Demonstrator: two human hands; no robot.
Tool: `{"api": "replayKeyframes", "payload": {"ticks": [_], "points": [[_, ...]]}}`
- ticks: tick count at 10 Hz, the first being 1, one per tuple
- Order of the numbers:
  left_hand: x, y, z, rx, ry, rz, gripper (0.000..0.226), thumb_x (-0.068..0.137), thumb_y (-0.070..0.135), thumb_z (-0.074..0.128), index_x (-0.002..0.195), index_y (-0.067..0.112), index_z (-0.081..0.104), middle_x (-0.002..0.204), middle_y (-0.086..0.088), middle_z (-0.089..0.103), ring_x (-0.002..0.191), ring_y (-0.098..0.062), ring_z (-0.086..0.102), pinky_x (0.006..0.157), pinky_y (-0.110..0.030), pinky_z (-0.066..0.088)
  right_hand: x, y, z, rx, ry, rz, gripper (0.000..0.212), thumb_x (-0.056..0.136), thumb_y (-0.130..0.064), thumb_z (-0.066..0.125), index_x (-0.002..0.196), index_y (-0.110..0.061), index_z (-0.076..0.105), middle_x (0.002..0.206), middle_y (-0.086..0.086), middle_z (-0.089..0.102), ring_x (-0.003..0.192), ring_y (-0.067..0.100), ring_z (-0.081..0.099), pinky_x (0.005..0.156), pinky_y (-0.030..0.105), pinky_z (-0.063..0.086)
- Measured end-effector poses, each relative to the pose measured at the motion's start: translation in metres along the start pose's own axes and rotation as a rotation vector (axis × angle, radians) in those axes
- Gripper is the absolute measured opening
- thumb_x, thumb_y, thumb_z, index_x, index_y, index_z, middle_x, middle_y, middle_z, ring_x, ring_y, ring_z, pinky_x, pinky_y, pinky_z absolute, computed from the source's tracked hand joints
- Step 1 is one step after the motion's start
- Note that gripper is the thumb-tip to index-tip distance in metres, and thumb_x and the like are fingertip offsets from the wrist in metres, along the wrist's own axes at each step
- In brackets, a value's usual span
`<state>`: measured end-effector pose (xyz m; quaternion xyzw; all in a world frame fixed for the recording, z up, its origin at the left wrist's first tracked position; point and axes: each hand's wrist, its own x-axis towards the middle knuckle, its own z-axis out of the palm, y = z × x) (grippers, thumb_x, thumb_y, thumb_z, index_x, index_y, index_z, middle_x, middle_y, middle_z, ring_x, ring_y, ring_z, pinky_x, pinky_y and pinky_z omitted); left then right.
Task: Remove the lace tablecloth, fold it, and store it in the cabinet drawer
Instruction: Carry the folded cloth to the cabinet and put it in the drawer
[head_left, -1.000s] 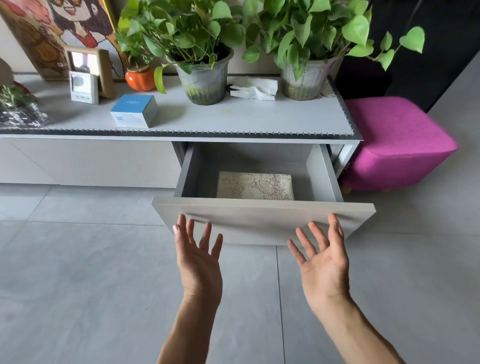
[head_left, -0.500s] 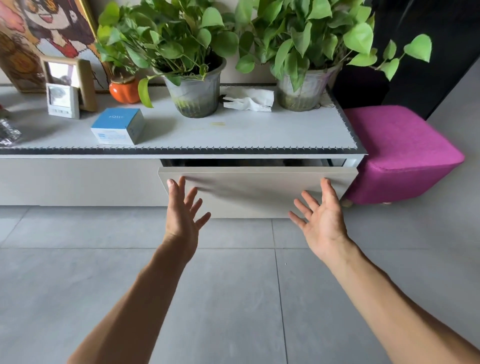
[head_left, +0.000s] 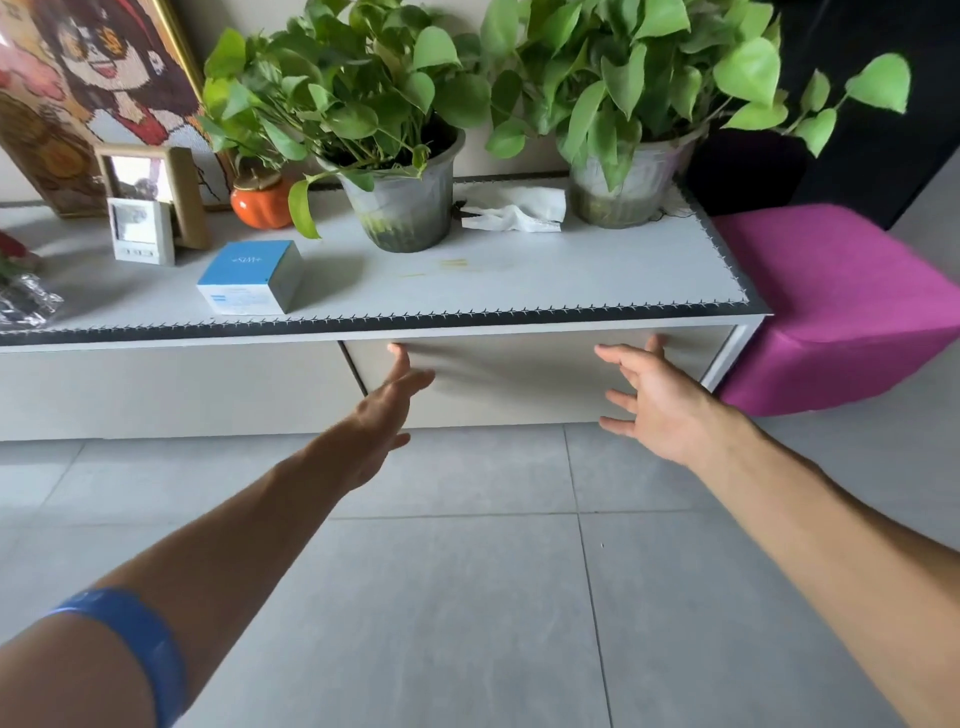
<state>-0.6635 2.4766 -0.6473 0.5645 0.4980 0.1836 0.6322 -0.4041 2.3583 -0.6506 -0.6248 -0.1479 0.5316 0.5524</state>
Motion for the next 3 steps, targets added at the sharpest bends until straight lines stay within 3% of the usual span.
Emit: {"api": "replayKeyframes", "payload": {"ticks": [1, 2, 3], "points": [[-0.007, 0.01, 0.002, 0.063, 0.013, -0.029, 0.072, 0.096, 0.037, 0.052, 0.152, 0.045, 0.007, 0.156, 0.01, 0.03, 0.145, -0.019, 0.025, 0.107, -0.045, 0.035, -0.006, -0.008, -0.001, 0.009, 0.062, 0.009, 0.096, 0.086, -0.035, 0.069, 0.151, -0.052, 0.001, 0.158, -0.011, 0.027, 0.137, 0.026, 0.038, 0.102, 0.05, 0.044], [-0.032, 0.029, -0.012, 0.261, -0.017, -0.064, 0.061, 0.093, 0.034, 0.061, 0.148, 0.036, 0.035, 0.14, 0.002, 0.054, 0.124, -0.023, 0.053, 0.102, -0.044, 0.045, -0.039, -0.008, -0.009, -0.171, 0.089, 0.015, 0.061, 0.091, -0.032, 0.063, 0.147, -0.037, 0.038, 0.15, -0.003, 0.044, 0.128, 0.027, 0.05, 0.104, 0.049, 0.045], [-0.053, 0.035, -0.021, 0.451, -0.089, 0.024, 0.046, 0.086, 0.043, 0.067, 0.13, 0.038, 0.057, 0.119, 0.006, 0.068, 0.107, -0.017, 0.066, 0.095, -0.04, 0.052, -0.066, 0.001, -0.024, -0.233, 0.08, -0.045, 0.042, 0.091, -0.028, 0.064, 0.132, -0.028, 0.059, 0.136, 0.001, 0.06, 0.111, 0.024, 0.064, 0.092, 0.042, 0.054]]}}
